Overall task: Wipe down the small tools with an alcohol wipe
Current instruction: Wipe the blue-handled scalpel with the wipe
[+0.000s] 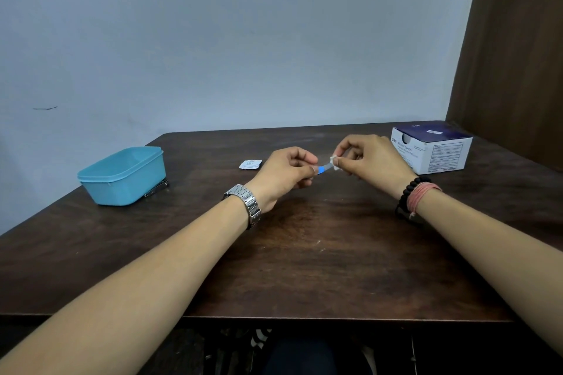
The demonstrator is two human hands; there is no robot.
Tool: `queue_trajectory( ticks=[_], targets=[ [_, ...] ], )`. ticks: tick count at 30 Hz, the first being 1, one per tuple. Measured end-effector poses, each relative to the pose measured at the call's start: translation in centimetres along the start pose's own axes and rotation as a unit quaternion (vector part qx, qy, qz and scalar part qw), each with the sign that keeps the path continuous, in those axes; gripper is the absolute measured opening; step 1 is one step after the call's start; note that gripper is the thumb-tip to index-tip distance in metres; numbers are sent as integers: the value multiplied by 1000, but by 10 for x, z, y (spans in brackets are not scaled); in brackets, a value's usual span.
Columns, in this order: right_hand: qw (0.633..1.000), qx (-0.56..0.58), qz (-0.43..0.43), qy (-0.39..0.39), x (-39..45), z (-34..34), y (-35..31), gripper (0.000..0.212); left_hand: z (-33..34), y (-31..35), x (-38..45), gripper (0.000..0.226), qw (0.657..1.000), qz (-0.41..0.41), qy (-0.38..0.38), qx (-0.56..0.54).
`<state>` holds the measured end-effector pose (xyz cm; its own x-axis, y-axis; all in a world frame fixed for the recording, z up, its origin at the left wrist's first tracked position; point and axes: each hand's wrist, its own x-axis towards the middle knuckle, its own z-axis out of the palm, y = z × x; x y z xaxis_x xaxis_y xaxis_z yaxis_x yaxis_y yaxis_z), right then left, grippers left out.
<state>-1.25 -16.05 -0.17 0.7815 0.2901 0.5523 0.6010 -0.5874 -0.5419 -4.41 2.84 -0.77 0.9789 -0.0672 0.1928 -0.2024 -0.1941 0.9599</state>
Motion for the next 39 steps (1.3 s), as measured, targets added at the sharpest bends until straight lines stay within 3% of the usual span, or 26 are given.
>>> queue_trajectory(
  ticks=[7, 11, 15, 22, 28, 34, 39],
  targets=[
    [995, -26, 29, 88, 6, -10, 12, 10, -2, 0, 1, 12, 1000, -3, 13, 15],
    [999, 30, -41, 7, -2, -4, -10, 6, 0, 0, 0, 13, 1000, 3, 7, 25],
    [999, -4, -37, -33, -1, 7, -8, 6, -2, 0, 0, 13, 1000, 10, 7, 27],
    [997, -38, 25, 57, 3, -5, 7, 9, -1, 0, -1, 12, 1000, -3, 7, -4],
    [988, 137, 66, -6, 3, -1, 1, 6, -2, 1, 0, 14, 1000, -2, -3, -9],
    [966, 239, 98, -23, 4, 4, 1, 7, -1, -2, 0, 14, 996, 45, -7, 77],
    [971, 214, 99, -31, 3, 5, 3, 7, -4, -4, 3, 13, 972, 102, 2, 211]
  ],
)
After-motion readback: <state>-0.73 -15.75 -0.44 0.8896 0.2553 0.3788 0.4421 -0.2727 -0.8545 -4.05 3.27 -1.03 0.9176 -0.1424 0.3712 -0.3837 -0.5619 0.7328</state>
